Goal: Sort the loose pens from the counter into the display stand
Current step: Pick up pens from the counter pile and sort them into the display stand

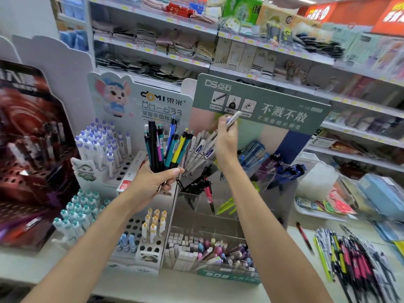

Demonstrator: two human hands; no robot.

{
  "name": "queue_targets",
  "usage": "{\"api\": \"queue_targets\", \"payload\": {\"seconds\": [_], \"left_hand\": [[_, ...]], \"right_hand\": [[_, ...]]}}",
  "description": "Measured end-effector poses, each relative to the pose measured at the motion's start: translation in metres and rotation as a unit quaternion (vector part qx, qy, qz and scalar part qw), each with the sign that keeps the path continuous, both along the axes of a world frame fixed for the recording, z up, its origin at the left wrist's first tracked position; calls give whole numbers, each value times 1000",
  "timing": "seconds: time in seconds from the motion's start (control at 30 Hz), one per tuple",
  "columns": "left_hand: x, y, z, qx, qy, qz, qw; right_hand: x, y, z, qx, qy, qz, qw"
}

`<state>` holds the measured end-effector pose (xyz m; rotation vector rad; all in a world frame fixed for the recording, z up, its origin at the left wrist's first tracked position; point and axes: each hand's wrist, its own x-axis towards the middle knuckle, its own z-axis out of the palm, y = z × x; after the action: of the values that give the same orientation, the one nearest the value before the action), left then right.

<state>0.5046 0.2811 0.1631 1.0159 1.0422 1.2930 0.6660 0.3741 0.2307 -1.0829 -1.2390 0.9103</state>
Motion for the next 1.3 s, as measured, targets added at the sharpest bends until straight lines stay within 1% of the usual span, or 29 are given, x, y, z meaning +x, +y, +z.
{"api": "queue_targets", "payload": {"seconds": [0.1, 0.13, 0.17, 0.2, 0.27, 0.33, 0.4, 0.43, 0.47, 0.5, 0.57, 0.6, 0.63, 0.67, 0.7, 0.73, 0.77, 0.83, 0.9, 0.97, 1.03, 1.1, 1.13, 1.17, 1.2, 1.23, 1.27, 1.3], "left_hand": [[-2, 1, -3, 9, 0, -15, 1000], [-3, 1, -3, 13, -1, -23, 1000], [-4, 1, -3, 16, -4, -30, 999], [-4, 1, -3, 20, -9, -38, 999], [-7, 0, -3, 18, -28, -55, 998], [-8, -1, -4, 18, -42, -86, 995], [-9, -2, -4, 20, -38, -111, 993], [-9, -3, -3, 21, -35, -120, 992], [-9, -4, -1, 22, -33, -129, 991], [-8, -5, 0, 21, -32, -139, 990], [-7, -7, 4, 20, -28, -164, 986], [-5, -8, 7, 21, -29, -177, 984], [-2, -10, 9, 20, -32, -189, 981], [1, -10, 11, 19, -38, -199, 979], [6, -10, 13, 17, -48, -207, 977], [11, -10, 15, 13, -61, -213, 975], [16, -10, 17, 9, -72, -220, 973], [25, -10, 20, 8, -80, -233, 969], [32, -9, 21, 7, -78, -245, 966], [39, -8, 21, 8, -94, -258, 962], [45, -8, 21, 7, -111, -258, 960], [54, -8, 22, 2, -108, -238, 965], [57, -8, 21, -2, -101, -222, 970], [61, -8, 20, -5, -92, -207, 974], [63, -8, 19, -7, -80, -193, 978], [65, -8, 18, -9, -65, -183, 981], [66, -8, 15, -10, -50, -177, 983], [68, -8, 13, -10, -37, -177, 983]], "right_hand": [[1, -6, -24, 13, -155, 41, 987], [1, -6, -30, 23, -188, 43, 981], [1, -7, -31, 29, -194, 34, 980], [1, -6, -31, 38, -180, 17, 983], [3, -6, -29, 94, -160, -44, 982], [5, -3, -32, 143, -219, -61, 963], [5, -4, -41, 147, -310, -39, 939], [6, -7, -44, 149, -333, -26, 930], [7, -12, -45, 158, -332, -13, 930], [10, -17, -41, 163, -307, -6, 938], [19, -27, -24, 167, -211, -8, 963], [24, -31, -11, 151, -166, 11, 974], [30, -34, 2, 122, -134, 54, 982], [35, -36, 13, 83, -126, 115, 982], [39, -40, 20, 47, -143, 172, 973], [43, -44, 25, 21, -169, 213, 962], [45, -49, 25, 10, -196, 229, 953], [50, -55, 23, 14, -219, 212, 952], [56, -60, 22, 2, -185, 195, 963], [64, -63, 21, -25, -144, 176, 973], [69, -66, 17, -51, -145, 170, 973], [69, -71, 11, -68, -150, 168, 972], [70, -72, 10, -69, -117, 148, 980], [73, -73, 11, -66, -46, 112, 990], [79, -73, 13, -50, 40, 69, 996], [86, -73, 16, -14, 93, 34, 995], [93, -72, 18, 26, 84, 10, 996], [98, -73, 19, 60, 31, 6, 998]]}}
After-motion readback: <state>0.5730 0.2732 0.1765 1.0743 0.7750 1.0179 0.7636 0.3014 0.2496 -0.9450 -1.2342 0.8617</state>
